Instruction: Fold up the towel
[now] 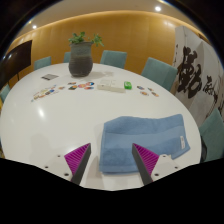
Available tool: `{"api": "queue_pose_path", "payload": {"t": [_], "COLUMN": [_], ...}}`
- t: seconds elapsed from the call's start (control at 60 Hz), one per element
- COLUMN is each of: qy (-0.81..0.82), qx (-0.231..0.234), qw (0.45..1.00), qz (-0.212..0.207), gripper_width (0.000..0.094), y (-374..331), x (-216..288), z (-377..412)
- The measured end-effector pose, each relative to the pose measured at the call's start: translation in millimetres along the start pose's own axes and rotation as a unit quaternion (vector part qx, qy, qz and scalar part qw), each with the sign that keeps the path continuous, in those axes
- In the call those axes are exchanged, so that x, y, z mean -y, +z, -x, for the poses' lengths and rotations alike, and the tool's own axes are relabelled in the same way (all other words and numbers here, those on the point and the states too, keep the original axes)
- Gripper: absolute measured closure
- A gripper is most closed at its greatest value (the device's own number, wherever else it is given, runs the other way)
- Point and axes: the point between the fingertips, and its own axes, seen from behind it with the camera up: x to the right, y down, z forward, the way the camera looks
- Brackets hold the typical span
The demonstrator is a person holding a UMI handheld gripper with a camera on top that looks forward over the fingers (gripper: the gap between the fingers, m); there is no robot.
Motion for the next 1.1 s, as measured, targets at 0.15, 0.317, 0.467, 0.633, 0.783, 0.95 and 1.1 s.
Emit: {"api": "queue_pose_path", "payload": {"t": [0.15,0.317,0.467,0.633,0.783,0.95,1.1], "qy": [-0.013,-0.080,-0.067,0.034,0.142,0.178,0.180], "qx": [0.016,0.037,0.053,0.198,0.281,0.223,0.166], "qw": [1.000,0.996,0.996,0.979,0.948,0.958,0.968], "qz": [-0.003,-0.020,-0.005,-0.010,-0.040,-0.009,0.048], "gripper_width": [0.0196,0.0811,0.0847,0.0849,0.0850,0.0832,0.0527], "y": [44,53,51,-16,-76,-39,0], "x": [7,15,16,59,123,99,39], "z": [-11,-7,3,76,77,15,-26]}}
